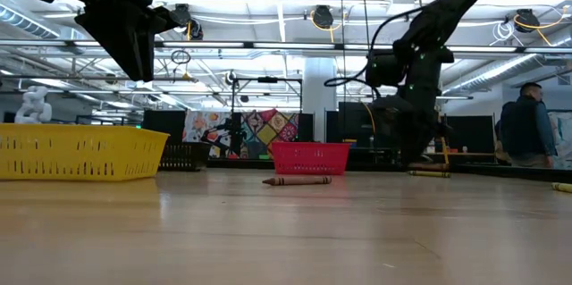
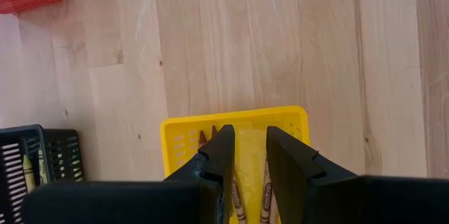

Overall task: Sort crayons
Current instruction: Put the brown crayon into the yellow basket

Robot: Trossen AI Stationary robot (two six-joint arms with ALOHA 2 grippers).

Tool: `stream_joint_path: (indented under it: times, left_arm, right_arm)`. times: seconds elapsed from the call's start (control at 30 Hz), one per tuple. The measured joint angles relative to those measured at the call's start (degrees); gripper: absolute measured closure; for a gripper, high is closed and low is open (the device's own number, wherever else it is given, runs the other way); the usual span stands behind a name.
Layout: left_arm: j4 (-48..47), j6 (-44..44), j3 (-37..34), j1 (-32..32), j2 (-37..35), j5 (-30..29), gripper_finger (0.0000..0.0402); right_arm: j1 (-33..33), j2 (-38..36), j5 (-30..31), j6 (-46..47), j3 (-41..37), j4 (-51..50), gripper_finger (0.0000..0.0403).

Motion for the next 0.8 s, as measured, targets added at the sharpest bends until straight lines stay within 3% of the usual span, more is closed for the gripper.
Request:
stream_joint_path:
  times: [0.5, 0.8]
  left_arm:
    - [0.02, -3.49, 0.00, -0.74, 0.00, 1.90, 0.0324]
    - [4.75, -6.58, -1.27, -1.07, 0.00, 1.64, 0.0324]
  right_arm:
    - [7.19, -1.06, -0.61, 2.15, 0.02, 0.77, 0.0403]
    - [14.07, -2.15, -2.23, 5.33, 0.11, 7.96, 0.0403]
